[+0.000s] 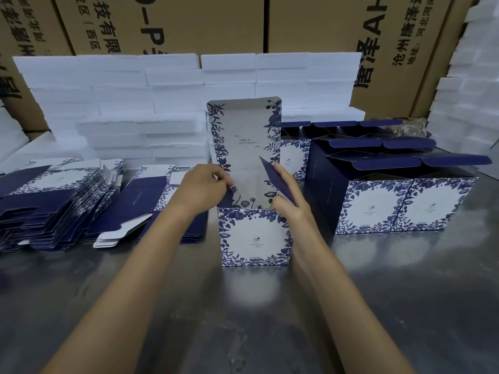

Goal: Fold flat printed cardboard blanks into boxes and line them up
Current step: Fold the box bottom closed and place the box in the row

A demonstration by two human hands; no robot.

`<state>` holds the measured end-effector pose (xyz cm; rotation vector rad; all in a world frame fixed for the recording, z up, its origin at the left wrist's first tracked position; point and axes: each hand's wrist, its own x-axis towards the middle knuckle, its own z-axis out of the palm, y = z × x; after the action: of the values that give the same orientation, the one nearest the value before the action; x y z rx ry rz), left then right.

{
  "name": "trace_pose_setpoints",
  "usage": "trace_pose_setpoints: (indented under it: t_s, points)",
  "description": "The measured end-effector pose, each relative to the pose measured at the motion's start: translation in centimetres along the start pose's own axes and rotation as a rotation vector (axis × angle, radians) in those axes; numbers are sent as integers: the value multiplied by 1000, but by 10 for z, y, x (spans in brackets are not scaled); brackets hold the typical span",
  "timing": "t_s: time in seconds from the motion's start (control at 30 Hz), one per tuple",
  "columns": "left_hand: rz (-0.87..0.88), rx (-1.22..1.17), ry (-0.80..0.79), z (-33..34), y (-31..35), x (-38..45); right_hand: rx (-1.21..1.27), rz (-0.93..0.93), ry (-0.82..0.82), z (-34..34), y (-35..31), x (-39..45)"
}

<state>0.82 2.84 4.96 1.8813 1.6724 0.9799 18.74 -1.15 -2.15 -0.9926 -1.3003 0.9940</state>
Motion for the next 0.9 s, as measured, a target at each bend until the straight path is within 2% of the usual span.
trace_pose_setpoints:
  t_s: [0.17,0.3,0.33,0.47,0.6,0.77,0.9]
  points:
    - [-29,-206,114,11,-9,-8,73,21,-2,0,-10,-3]
    - [-113,-832,94,26,-20,-26,44,95,-244,-11,-21,-9]
    - [-105,-908,96,28,-23,-29,33,109,-274,-14,-23,-8]
    - [-66,-1020,109,32,-26,-34,39,131,-198,-23,-30,-3]
    - [-71,-1060,125,35,-26,-35,-64,51,-98,-31,-36,-5]
    - [-39,-1043,93,36,-29,-37,-113,24,-132,-28,-38,-8]
    - [-53,-1067,32,36,-29,-37,-123,0,-62,-19,-35,-6]
